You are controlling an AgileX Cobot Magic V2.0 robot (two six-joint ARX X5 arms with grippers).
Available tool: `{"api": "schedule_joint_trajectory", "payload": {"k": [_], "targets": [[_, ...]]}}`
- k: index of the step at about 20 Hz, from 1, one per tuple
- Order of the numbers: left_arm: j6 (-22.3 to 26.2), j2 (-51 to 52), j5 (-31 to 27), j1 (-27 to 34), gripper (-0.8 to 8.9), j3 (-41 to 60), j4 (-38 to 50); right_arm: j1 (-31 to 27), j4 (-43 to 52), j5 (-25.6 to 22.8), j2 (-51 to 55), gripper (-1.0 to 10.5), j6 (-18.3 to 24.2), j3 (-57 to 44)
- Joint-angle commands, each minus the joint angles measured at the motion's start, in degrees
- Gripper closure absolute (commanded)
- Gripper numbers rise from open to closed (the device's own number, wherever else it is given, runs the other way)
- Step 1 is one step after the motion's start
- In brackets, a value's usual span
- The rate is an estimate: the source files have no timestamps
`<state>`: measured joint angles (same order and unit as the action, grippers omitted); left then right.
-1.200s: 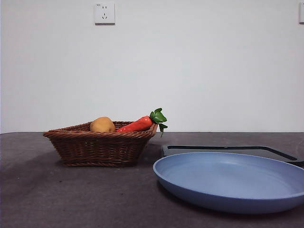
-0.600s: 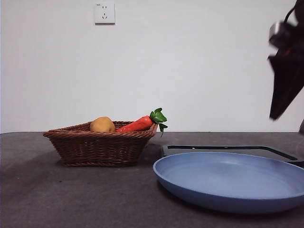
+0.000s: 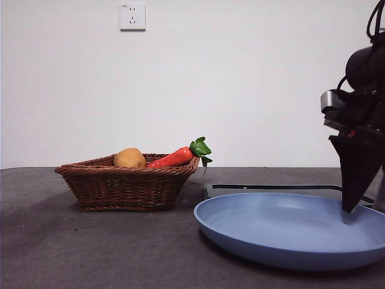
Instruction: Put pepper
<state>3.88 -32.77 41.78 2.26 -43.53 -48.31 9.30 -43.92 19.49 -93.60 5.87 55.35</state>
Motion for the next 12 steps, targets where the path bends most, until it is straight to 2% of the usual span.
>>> {"api": "schedule_joint_trajectory", "payload": {"k": [1, 5, 12], "targets": [[0.6, -0.2, 0.4, -0.1, 4.75, -0.8, 0.7, 0.6, 0.2, 0.0, -1.7, 8.1, 0.7, 0.8], [0.6, -0.2, 0.3, -0.1, 4.75, -0.8, 0.7, 0.6, 0.5, 0.0, -2.1, 9.4, 0.6, 0.8], [-1.5, -1.2, -1.3, -0.7, 4.75, -0.9, 4.1, -0.6, -0.3, 0.1, 0.3, 9.4, -1.1, 0.9]]}}
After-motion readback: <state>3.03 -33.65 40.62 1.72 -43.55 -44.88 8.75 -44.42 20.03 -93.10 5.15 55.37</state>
